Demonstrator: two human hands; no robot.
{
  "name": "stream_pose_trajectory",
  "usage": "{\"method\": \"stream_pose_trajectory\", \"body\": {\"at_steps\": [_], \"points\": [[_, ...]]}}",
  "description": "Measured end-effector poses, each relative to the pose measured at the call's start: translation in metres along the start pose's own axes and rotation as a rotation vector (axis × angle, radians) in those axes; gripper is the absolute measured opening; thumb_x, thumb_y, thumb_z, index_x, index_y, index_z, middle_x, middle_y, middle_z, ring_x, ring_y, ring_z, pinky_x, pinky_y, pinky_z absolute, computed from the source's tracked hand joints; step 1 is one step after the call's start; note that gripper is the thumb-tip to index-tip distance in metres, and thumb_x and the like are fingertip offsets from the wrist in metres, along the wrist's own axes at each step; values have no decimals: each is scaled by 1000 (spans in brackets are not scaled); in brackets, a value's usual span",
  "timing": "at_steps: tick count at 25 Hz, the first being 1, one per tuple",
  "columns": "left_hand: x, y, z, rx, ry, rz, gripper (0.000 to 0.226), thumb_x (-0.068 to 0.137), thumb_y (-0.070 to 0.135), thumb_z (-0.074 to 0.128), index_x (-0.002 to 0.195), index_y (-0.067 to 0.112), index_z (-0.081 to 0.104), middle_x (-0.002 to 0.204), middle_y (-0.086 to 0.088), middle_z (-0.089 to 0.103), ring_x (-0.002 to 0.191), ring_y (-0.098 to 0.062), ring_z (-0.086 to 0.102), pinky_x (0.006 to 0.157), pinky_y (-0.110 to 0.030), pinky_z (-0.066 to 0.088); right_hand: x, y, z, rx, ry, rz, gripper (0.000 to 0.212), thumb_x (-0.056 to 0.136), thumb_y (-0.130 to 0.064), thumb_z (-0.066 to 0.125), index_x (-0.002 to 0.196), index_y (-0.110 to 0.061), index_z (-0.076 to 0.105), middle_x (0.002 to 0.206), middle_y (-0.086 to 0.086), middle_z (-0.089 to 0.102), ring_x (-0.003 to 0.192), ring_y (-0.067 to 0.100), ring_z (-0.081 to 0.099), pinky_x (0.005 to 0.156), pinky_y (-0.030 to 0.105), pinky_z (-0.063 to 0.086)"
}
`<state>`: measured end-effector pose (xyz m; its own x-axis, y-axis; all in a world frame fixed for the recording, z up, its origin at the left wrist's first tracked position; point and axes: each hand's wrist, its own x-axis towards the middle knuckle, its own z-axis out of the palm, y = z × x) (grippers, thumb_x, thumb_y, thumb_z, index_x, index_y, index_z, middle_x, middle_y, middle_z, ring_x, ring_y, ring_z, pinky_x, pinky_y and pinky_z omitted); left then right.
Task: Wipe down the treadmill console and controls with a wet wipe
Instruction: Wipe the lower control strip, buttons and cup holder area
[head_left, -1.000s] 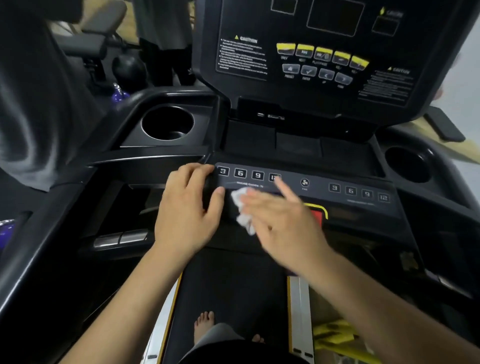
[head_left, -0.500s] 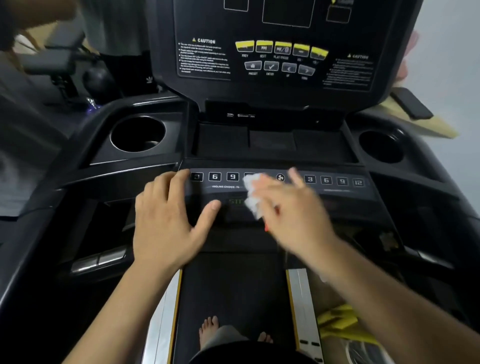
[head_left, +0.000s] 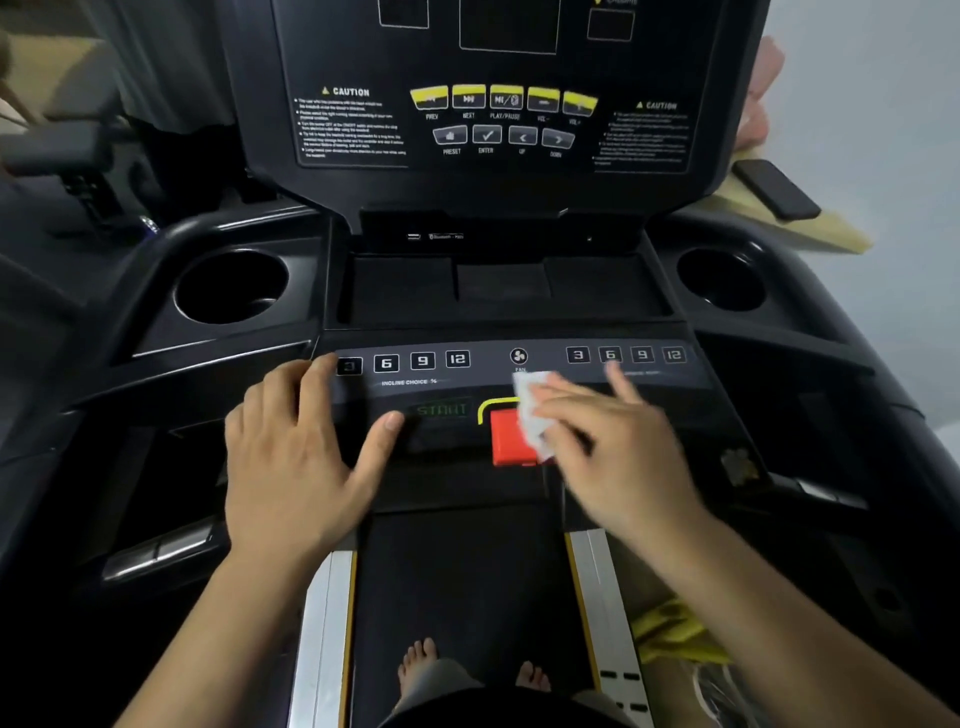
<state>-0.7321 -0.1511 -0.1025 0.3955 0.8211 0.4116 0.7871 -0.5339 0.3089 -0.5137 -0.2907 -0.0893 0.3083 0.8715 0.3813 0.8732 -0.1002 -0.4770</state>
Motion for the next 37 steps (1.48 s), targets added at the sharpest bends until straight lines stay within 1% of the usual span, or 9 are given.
{"method": "stream_pose_trajectory", "body": {"at_steps": [5,8,10,15,18,22,26,32,37], "points": [[0,0,2,-3,12,0,66,88,60,41,131,10,48,126,-15,52,108,-37,49,92,-48,36,-14,9,-12,-18,194,173,19,80,6,71,89,-9,77,111,-1,70,115,-37,12,105,64,35],[1,0,1,-20,18,4,64,88,58,43,129,9,49,125,-16,53,107,-38,49,91,-49,37,-4,-32,25,9,115,-47,26,84,-5,53,91,-11,77,111,2,74,118,-2,57,109,60,34],[0,0,1,-27,20,10,62,88,56,43,129,9,49,125,-16,53,107,-38,49,92,-50,37,-1,-45,35,-34,35,-207,34,84,-12,44,96,-11,76,113,0,73,117,14,63,110,58,33],[1,-1,1,-42,24,3,60,89,54,42,129,9,49,124,-16,53,108,-37,49,93,-50,37,-10,16,-9,-55,200,68,23,80,5,70,97,-10,76,114,4,72,124,-26,27,112,61,23],[1,0,2,-36,19,2,59,90,53,42,129,9,49,124,-16,53,109,-37,49,93,-50,37,-7,27,-24,-152,289,278,20,82,4,70,97,-8,76,112,7,72,118,-2,32,106,64,35],[1,-1,1,-39,5,11,61,90,54,40,129,8,49,125,-18,52,111,-39,48,93,-52,37,19,-15,8,-142,215,82,16,77,1,71,84,-12,76,112,6,73,121,13,54,108,60,32],[1,0,-2,-68,8,7,60,90,53,40,129,8,50,125,-18,52,111,-39,48,94,-52,37,-4,-25,21,-83,37,-170,23,81,-5,54,87,-12,75,118,-1,71,118,13,62,113,57,28],[1,-1,0,-52,11,0,61,90,53,40,129,7,50,126,-18,51,111,-39,48,95,-52,37,-13,38,-28,-160,238,234,20,86,0,68,100,-11,75,114,6,72,118,8,44,109,62,35],[1,1,-1,-61,4,11,61,89,53,40,128,7,51,127,-19,51,111,-39,47,95,-53,35,3,2,9,-92,147,61,16,85,0,64,86,-13,74,121,2,70,123,15,58,118,51,22]]}}
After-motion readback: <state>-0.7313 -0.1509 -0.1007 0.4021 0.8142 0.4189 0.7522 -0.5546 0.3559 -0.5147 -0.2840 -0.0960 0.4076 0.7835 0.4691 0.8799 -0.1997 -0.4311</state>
